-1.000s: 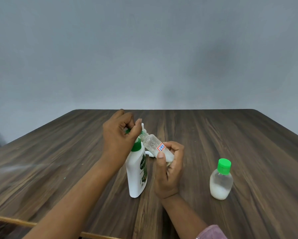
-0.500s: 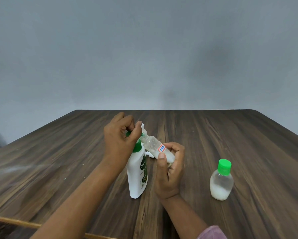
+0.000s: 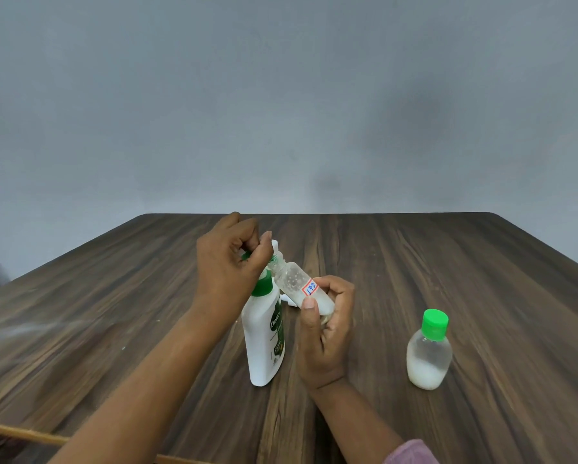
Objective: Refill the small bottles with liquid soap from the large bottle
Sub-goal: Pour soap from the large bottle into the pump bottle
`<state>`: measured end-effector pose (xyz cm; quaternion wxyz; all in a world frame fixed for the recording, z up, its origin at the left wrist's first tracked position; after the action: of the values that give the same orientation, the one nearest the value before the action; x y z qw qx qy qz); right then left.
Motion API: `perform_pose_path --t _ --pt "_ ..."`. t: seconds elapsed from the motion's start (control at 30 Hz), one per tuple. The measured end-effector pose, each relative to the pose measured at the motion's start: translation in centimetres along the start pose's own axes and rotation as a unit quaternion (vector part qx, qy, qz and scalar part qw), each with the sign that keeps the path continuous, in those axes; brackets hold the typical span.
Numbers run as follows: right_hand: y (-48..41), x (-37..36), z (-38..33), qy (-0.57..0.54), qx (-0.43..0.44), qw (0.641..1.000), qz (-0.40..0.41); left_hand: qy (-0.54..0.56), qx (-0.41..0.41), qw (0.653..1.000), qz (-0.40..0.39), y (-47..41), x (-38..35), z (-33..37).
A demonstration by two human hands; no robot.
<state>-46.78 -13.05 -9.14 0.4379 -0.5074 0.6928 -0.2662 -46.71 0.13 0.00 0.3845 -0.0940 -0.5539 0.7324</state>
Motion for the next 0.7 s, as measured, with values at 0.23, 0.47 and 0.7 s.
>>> perform_pose_path --t 0.23,0.47,0.7 --pt "0.1 0.2 0.0 0.002 -0.001 1.0 0.006 -0.007 0.01 1.0 0.014 0.7 0.0 0.0" --pt "0.0 0.0 -0.1 0.002 -0.002 1.0 -0.006 -0.04 -0.031 0.998 -0.041 -0.9 0.1 0.8" --pt "0.0 -0.1 -0.2 0.001 0.001 1.0 -0.01 -0.019 0.004 1.0 0.008 0.2 0.3 0.2"
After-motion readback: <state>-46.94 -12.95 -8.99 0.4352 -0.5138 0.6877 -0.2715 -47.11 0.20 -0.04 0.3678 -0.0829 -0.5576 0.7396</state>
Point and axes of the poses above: each hand's wrist, its own y-axis away from the middle knuckle, its own x-axis out of the back of the hand, z = x × y, the point moved 5 cm from there along -y, towards the middle knuckle, and after that the axes turned 7 degrees about -y, right-handed, at the moved point
